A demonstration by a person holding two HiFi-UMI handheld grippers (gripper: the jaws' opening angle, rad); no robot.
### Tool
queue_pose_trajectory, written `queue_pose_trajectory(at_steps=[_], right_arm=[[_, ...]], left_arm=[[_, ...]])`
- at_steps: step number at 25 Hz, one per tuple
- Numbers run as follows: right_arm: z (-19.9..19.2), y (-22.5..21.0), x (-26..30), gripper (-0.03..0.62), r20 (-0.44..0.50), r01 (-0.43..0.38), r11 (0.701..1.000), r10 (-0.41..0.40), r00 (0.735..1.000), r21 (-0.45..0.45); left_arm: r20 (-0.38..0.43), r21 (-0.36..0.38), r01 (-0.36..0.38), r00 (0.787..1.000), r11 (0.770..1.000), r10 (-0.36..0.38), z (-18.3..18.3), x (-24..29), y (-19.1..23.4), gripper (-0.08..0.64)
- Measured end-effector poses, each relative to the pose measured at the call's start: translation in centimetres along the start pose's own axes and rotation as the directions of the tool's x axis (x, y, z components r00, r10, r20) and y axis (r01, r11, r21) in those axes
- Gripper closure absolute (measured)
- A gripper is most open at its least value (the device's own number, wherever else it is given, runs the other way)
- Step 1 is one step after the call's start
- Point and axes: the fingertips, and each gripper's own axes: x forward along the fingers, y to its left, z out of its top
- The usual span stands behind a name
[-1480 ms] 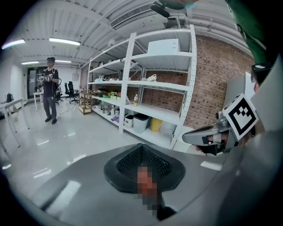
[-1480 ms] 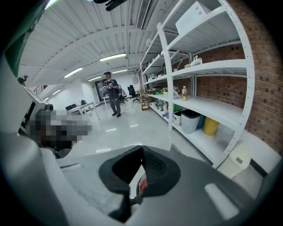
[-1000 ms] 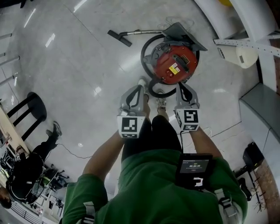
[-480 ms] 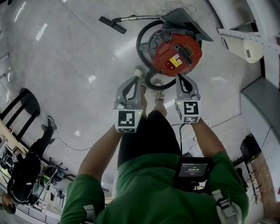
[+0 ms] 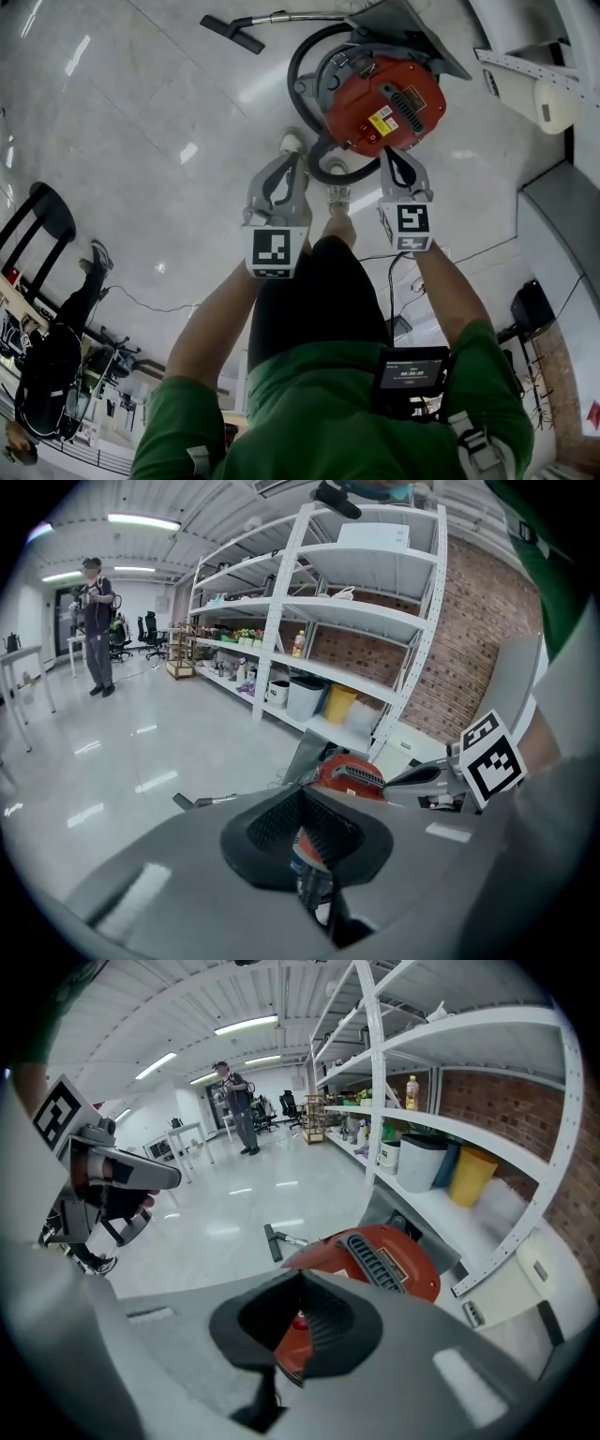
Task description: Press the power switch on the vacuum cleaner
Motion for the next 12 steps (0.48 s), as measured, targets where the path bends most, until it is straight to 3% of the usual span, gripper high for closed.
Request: queue_pose_trajectory(at_steps=[12], right_arm=[[-4.3,-0.5,3.5,0.589,-0.072,-0.011,1.000,0.012,0.997,0.011]], left_arm=[[-0.031,-0.012,0.023,0.999,1.000,-0.023,-3.6,2.7,0.2,0.552]])
